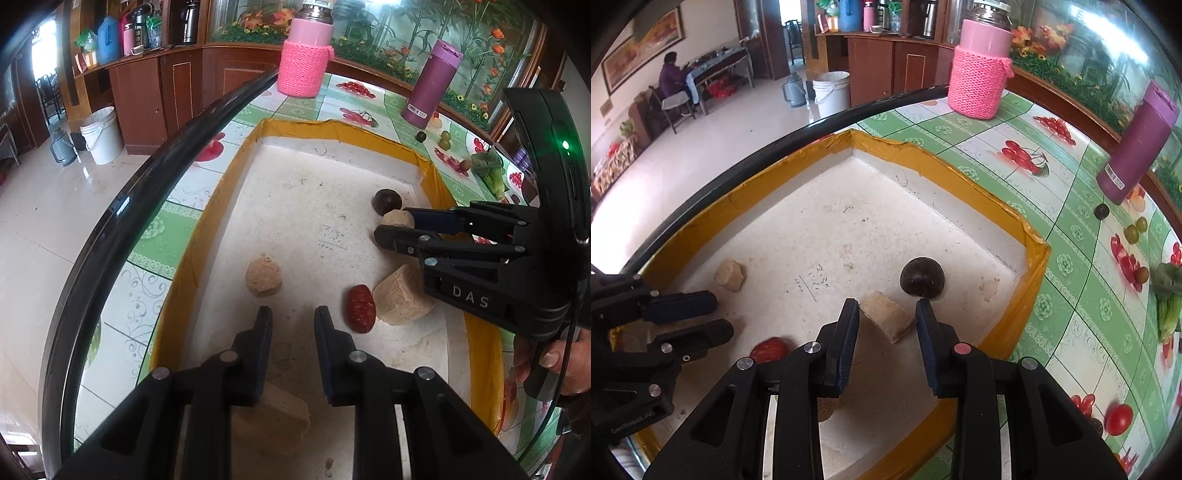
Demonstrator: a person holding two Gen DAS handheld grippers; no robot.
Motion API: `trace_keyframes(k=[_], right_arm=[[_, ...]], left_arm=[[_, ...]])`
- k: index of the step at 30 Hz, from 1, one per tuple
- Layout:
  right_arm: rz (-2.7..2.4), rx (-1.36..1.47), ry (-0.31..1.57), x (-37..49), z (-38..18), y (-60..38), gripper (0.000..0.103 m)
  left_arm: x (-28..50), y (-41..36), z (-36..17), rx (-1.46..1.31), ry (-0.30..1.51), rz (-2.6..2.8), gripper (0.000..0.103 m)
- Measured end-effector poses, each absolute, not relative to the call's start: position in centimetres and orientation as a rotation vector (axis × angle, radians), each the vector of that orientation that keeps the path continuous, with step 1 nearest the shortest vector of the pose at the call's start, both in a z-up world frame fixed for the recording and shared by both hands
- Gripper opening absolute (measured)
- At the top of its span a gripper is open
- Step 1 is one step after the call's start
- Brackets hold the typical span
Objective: Organize fruits
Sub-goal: 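Open the right tool to release the cube while the left tool withdraws from the tray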
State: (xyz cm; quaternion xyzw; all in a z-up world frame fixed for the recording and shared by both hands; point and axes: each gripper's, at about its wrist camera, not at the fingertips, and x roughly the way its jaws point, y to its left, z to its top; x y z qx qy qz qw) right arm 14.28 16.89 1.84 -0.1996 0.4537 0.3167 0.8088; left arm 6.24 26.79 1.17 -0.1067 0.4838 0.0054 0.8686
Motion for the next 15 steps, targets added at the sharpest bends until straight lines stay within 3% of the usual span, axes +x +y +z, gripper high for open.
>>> trace_keyframes(k=[5, 7, 9, 15], right_arm=[[0.667, -0.409, 0.965, 13.8, 2.4, 16.3, 0.036], [0.663, -0.406, 0.955, 13.4, 2.8, 16.0, 0.037], [0.661, -0.404, 0.941, 12.8, 3.4, 15.6, 0.038], [0.64, -0.384, 0.886, 10.6, 5.6, 13.9, 0.04]], left_arm=[[5.9, 26.9, 1.6, -0.221, 1.007, 0.022, 0.033], [5.6, 26.8, 1.9, -0.217, 0.998, 0.03, 0.043], [5.3, 26.6, 2.4, -0.195, 0.975, 0.057, 0.061], [4.2, 26.3, 3.7, -0.157, 0.937, 0.076, 0.063]])
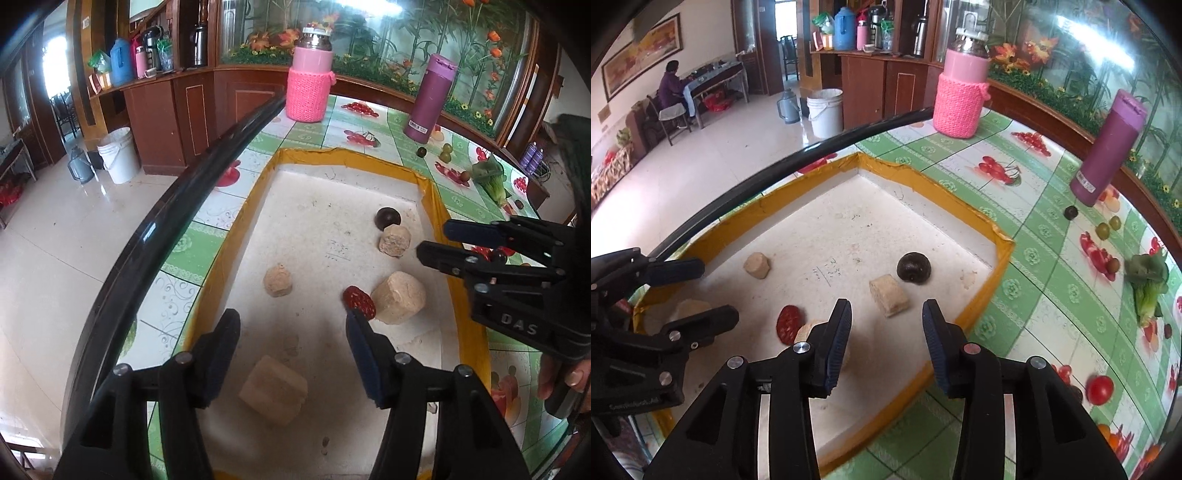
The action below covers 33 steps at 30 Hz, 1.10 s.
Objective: Organize fruits
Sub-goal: 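Open the right tool to release the cube while the left tool withdraws from the tray, then grasp a small tan bread cube with the right tool while the left tool grasps a dark plum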
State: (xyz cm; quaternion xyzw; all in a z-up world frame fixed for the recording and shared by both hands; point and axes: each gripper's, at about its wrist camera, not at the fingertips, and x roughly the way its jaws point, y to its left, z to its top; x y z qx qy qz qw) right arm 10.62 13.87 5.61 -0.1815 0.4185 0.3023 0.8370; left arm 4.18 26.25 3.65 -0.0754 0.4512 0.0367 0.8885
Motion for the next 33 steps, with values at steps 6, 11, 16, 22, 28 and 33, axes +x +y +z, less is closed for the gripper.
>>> trace_keyframes(k=[6, 11, 16, 22, 28, 33], right_arm=[[0.618, -0.329, 0.868, 7.8, 7.0, 10.9, 0.05], [0.588, -0.288, 0.876, 5.4, 7.2, 7.8, 0.058], [0.528, -0.244, 0.903, 3.5, 6.7, 3.8, 0.065], [0.435, -0.177, 0.938, 1.9, 5.8, -1.5, 0.065], [0.315, -0.068, 0.963, 2.6, 5.1, -8.3, 0.065], [0.269, 0.011, 0.979, 5.0, 4.5, -12.0, 0.066]], left_arm=[[2.7, 25.5, 4.6, -0.125, 0.915, 0.094, 0.069], [1.4, 24.1, 5.4, -0.107, 0.891, 0.083, 0.077], [0.8, 21.7, 6.3, -0.081, 0.872, 0.053, 0.084], [0.8, 17.6, 7.3, -0.052, 0.861, -0.016, 0.09], [0.9, 12.5, 7.8, 0.014, 0.864, -0.1, 0.092], [0.9, 9.2, 7.6, 0.051, 0.887, -0.149, 0.092]])
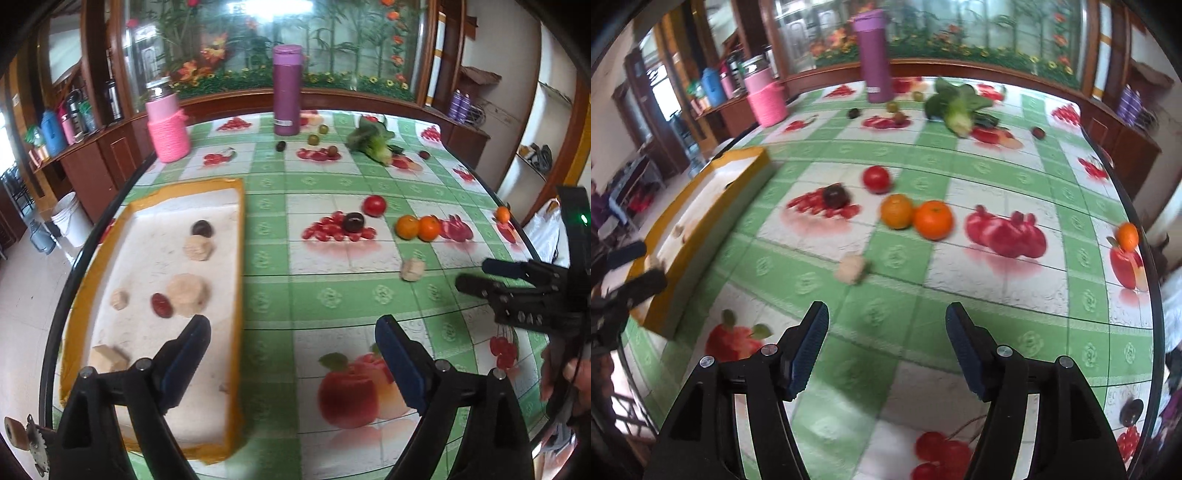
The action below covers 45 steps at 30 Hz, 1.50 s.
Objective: Organize fruits
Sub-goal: 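Grasp a small tan bread cube with the right tool while the left tool grasps a dark plum, then carry the cube in the right tool and the plum in the left tool over the tray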
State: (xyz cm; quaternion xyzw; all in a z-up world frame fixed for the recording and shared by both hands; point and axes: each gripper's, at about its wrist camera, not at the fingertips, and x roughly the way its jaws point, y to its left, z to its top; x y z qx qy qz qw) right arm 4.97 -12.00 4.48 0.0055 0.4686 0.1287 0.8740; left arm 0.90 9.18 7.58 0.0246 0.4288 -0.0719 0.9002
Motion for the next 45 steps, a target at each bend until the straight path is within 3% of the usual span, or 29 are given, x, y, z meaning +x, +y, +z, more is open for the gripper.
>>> trace_keyframes(k=[8, 10, 13, 14, 28, 32, 34, 36, 38, 45], right_arm=[[0.398, 0.023, 1.001, 7.3, 2.2, -8.8, 0.066], [0.432, 0.038, 1.012, 8.0, 1.6, -8.0, 0.058], [0.435, -0.013, 1.005, 8.4, 1.4, -7.1, 0.037], [0.434, -0.033, 1.003, 8.4, 1.4, -6.9, 0.024], [0.392, -0.1, 0.922, 5.7, 3.7, -12.3, 0.023], [0.382, -0.059, 0.933, 5.6, 3.3, -13.5, 0.024], [0.379, -0.045, 0.941, 5.7, 3.1, -13.8, 0.024], [0.374, -0.035, 0.947, 5.9, 2.8, -14.1, 0.024], [0.372, -0.028, 0.949, 5.9, 2.7, -14.2, 0.024], [0.366, -0.013, 0.93, 5.3, 3.5, -14.2, 0.024]], left_arm=[[1.0, 7.8, 6.5, 0.075, 0.937, -0.127, 0.092], [1.0, 8.0, 6.4, 0.073, 0.942, -0.116, 0.092], [1.1, 8.0, 6.4, 0.072, 0.941, -0.106, 0.092], [1.2, 7.9, 6.4, 0.073, 0.941, -0.104, 0.092], [11.9, 2.1, 4.2, 0.068, 0.929, -0.14, 0.092], [14.9, 1.1, 2.7, 0.017, 0.969, -0.163, 0.079], [15.7, 0.7, 2.0, 0.012, 0.98, -0.172, 0.066], [16.2, 0.4, 1.2, 0.02, 0.992, -0.175, 0.039], [16.1, 0.5, 1.2, 0.028, 0.964, -0.189, 0.027], [13.4, 2.4, 3.0, -0.08, 0.943, -0.243, 0.027]])
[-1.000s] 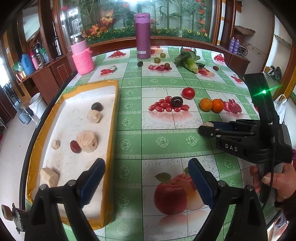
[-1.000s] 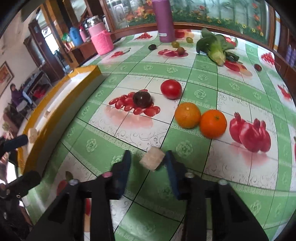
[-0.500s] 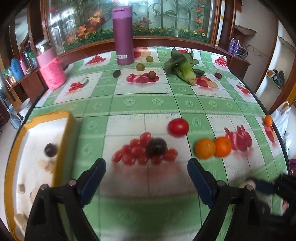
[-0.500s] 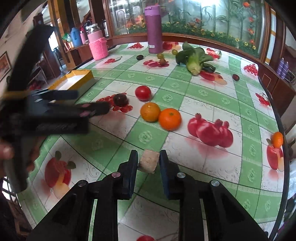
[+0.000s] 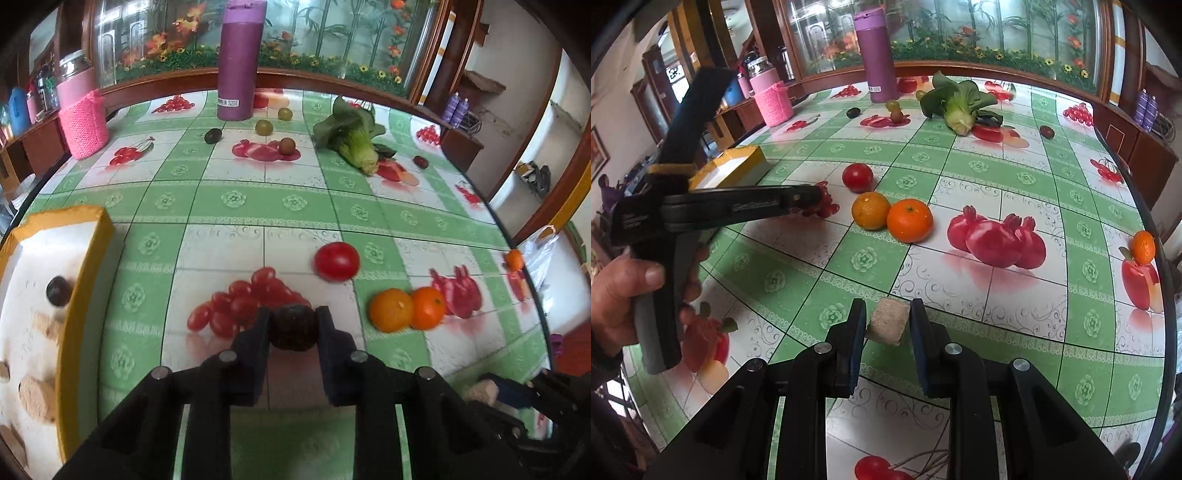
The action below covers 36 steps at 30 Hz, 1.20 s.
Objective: Organize fruits
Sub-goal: 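Carry the cube in the right tool and the plum in the left tool over the tray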
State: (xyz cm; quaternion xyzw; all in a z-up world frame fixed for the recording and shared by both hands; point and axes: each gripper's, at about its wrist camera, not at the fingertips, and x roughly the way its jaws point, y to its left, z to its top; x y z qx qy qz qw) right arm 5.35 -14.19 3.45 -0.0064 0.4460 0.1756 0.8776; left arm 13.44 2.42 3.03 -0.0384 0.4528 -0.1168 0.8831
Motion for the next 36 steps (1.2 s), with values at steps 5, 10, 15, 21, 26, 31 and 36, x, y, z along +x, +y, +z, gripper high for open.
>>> trace_keyframes(k=[5, 10, 15, 21, 26, 31, 36], right_arm=[[0.359, -0.027, 0.905, 4.5, 4.6, -13.9, 0.024], [0.359, -0.053, 0.884, 3.6, 5.7, -13.1, 0.024], [0.39, -0.071, 0.884, 3.3, 6.3, -11.1, 0.024], [0.481, -0.089, 0.881, 3.9, 7.2, -6.7, 0.024], [0.557, -0.118, 0.877, 5.3, 8.3, -2.1, 0.023], [0.625, -0.137, 0.882, 7.6, 9.1, 3.1, 0.023], [0.672, -0.149, 0.9, 9.5, 9.1, 7.5, 0.023]], left_arm=[[9.7, 3.3, 4.7, -0.082, 0.929, -0.259, 0.027], [6.3, 5.4, 6.1, -0.133, 0.905, -0.259, 0.027], [3.8, 8.2, 7.3, -0.161, 0.871, -0.222, 0.027], [1.9, 13.0, 8.0, -0.209, 0.85, -0.134, 0.027], [0.9, 17.6, 7.8, -0.238, 0.843, -0.039, 0.027], [1.1, 21.6, 7.0, -0.234, 0.856, 0.049, 0.027], [1.9, 24.9, 6.1, -0.253, 0.873, 0.101, 0.027]])
